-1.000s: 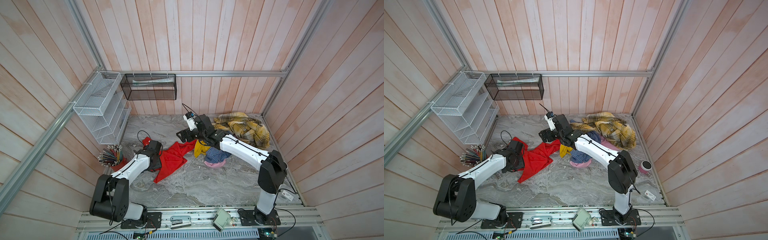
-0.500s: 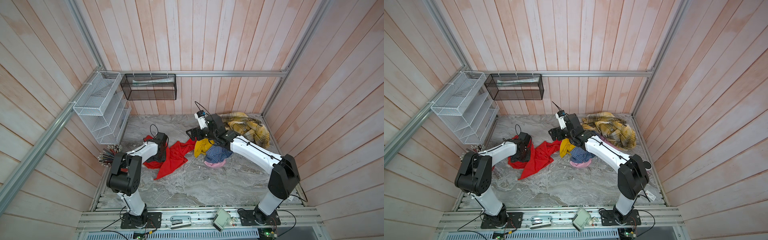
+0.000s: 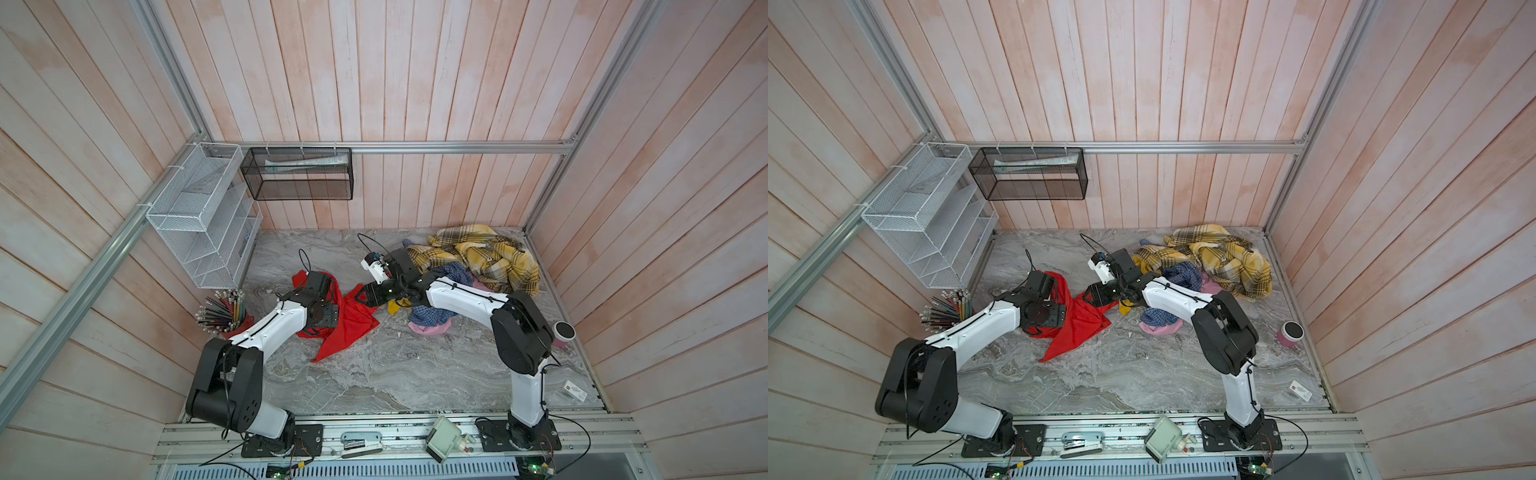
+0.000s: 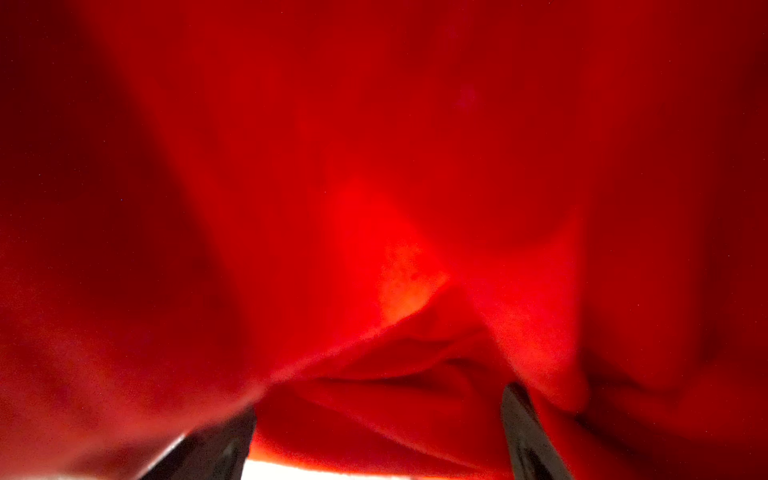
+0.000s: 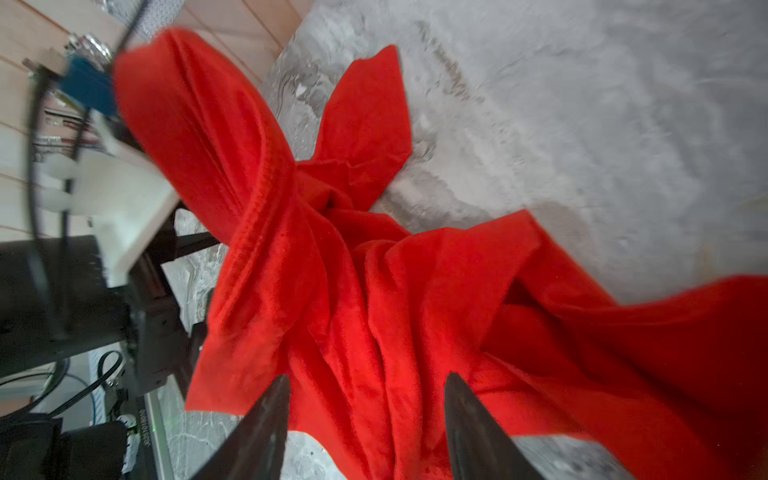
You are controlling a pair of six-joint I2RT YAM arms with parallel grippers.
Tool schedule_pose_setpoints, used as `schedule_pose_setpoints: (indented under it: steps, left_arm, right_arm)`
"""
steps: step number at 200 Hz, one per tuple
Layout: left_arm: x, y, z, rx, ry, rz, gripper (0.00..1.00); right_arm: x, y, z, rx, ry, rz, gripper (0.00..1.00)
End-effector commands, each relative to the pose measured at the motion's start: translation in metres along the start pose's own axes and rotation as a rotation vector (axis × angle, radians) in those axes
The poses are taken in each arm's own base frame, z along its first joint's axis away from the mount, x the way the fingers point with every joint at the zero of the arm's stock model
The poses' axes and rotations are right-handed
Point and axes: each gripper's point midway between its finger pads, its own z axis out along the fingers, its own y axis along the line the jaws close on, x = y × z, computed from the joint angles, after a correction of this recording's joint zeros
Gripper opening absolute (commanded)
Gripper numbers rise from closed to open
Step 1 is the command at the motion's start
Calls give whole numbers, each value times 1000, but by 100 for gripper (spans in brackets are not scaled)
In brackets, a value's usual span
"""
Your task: Pick out a specific cloth from the pile
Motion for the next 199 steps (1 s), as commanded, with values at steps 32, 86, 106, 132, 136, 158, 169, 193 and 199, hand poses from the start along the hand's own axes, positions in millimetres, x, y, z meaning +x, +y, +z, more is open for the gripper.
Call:
schedule_pose_setpoints:
  steps: [32, 86, 106, 132, 136, 158, 169, 193, 199]
  left_arm:
    - [7, -13, 7, 69, 10, 49, 94]
    - [5, -19, 2, 90, -9, 64, 94]
    - [5, -24, -2, 110, -17, 73, 94]
    - [5, -28, -8, 139, -38, 73, 94]
    - [5, -28, -8, 139, -39, 72, 94]
    - [4, -28, -11, 144, -46, 64, 94]
    - [4, -29, -12, 151, -50, 60, 94]
    - [5, -30, -13, 155, -47, 55, 94]
    - [6, -30, -12, 155, -39, 53, 94]
  right_arm:
    - [-32, 51, 11, -168, -43, -51, 58]
    - [-38, 61, 12, -232, -63, -38, 53]
    - [-36, 56, 31, -222, -17, -46, 48]
    - [-41, 53, 41, -232, -8, -54, 38]
    - [-42, 53, 43, -234, -10, -55, 36]
    - [-47, 49, 46, -229, -11, -54, 21]
    - [-50, 48, 45, -223, -23, -60, 9]
    - [-57, 46, 39, -218, -40, -58, 0]
    - [-58, 46, 37, -218, -44, -58, 0]
